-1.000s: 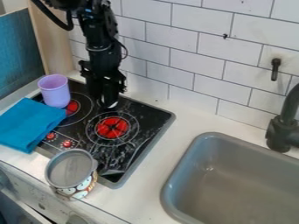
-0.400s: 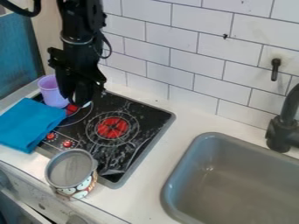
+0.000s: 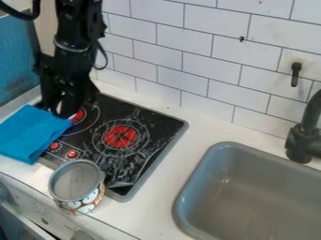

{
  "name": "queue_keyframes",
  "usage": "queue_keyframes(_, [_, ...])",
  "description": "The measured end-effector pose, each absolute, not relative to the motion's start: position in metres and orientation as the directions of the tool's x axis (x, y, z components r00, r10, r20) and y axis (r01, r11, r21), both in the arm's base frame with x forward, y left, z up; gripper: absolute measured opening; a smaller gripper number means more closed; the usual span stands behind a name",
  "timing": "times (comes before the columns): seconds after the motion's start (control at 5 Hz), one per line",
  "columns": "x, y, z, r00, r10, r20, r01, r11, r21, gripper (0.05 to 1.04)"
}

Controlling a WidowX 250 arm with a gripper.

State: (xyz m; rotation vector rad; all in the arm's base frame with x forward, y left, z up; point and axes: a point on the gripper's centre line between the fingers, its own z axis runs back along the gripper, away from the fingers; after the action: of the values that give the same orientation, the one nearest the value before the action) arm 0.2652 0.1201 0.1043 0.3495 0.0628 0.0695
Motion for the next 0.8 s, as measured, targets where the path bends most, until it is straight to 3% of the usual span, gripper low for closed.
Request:
queue_keyframes(0.4, [0.249, 0.139, 0.087, 0.972, 0.210, -0.106, -0.176, 0.947, 0.268, 0.485])
queue_keyframes(0.8, [0.253, 0.132, 0.076, 0.978, 0.161, -0.130, -0.131, 0.968, 0.214, 0.485])
